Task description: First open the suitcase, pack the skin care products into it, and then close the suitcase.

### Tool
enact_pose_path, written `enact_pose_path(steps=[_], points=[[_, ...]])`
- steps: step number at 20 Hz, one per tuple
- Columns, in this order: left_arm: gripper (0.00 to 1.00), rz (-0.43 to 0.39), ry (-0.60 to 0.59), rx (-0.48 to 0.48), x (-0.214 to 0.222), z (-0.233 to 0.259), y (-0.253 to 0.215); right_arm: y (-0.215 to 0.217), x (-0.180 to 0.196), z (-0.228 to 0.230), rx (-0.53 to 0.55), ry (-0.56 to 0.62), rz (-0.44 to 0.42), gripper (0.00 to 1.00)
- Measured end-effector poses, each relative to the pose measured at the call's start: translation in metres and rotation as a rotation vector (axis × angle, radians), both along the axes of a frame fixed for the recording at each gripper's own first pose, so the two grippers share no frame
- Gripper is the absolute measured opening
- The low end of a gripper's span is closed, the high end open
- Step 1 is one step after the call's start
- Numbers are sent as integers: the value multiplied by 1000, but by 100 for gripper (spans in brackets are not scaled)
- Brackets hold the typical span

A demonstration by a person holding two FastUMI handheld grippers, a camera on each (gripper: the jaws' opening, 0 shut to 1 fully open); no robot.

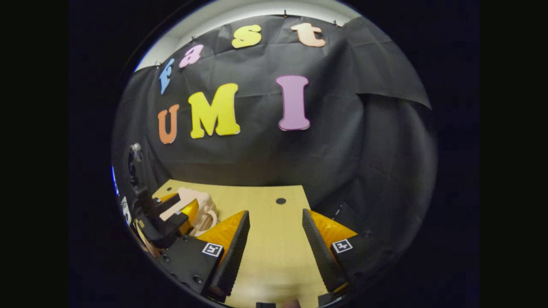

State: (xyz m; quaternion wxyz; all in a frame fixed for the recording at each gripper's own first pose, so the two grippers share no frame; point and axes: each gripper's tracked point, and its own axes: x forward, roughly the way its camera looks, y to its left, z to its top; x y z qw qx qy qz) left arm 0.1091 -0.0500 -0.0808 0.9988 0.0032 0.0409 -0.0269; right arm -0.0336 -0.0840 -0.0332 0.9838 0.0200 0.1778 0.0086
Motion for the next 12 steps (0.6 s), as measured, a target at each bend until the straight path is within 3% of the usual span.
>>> enact_pose_path(steps=[5,8,12], points=[[100,86,-133,-19,-15,94,31,41,33,58,7,-194,61,74],[99,117,-130,-4,-22,109,41,67,42,79,13,-272,76,75],[100,147,-141,-33,-38,121,57,81,42,74,26,-266,36,78]])
